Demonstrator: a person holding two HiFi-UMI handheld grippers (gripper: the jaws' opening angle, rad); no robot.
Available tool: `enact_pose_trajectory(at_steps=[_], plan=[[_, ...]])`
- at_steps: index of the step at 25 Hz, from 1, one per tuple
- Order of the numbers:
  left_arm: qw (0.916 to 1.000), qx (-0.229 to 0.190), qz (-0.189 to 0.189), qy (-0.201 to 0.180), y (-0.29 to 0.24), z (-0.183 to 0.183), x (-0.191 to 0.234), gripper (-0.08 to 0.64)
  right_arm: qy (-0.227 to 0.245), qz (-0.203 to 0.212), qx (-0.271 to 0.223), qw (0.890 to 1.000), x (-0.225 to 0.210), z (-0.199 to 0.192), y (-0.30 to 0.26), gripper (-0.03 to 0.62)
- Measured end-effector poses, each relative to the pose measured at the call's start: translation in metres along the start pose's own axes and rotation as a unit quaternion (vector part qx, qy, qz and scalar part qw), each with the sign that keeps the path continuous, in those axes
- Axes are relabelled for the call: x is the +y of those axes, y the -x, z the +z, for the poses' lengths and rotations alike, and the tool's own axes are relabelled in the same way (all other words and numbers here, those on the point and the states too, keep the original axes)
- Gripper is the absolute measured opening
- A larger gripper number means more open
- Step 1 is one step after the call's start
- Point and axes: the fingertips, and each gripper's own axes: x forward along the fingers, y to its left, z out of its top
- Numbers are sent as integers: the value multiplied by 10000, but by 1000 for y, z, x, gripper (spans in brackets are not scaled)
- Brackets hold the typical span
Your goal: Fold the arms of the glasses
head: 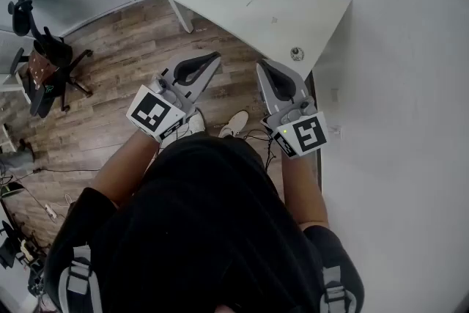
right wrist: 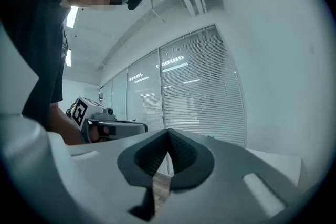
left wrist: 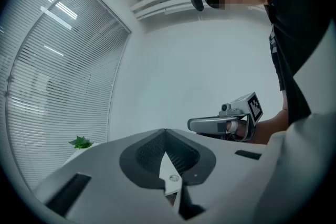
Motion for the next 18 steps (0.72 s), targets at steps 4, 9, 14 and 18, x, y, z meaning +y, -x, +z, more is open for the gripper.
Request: enact_pose_trajectory(at_steps=[4, 9, 14, 18], plan=[[10000, 21, 77, 2, 1, -3, 0, 8, 16, 56, 21, 10000, 3, -3, 1, 9], [9999, 58, 114, 17, 1, -3, -1, 8, 29, 61, 74, 9999, 3, -3, 2, 9], [9998, 55, 171, -1, 2, -3, 3, 9, 1, 45, 65, 10000, 2, -3, -2, 11], [9998, 52, 211, -34, 5, -7, 3, 8, -36, 48, 153, 9999, 4, -11, 0, 11]])
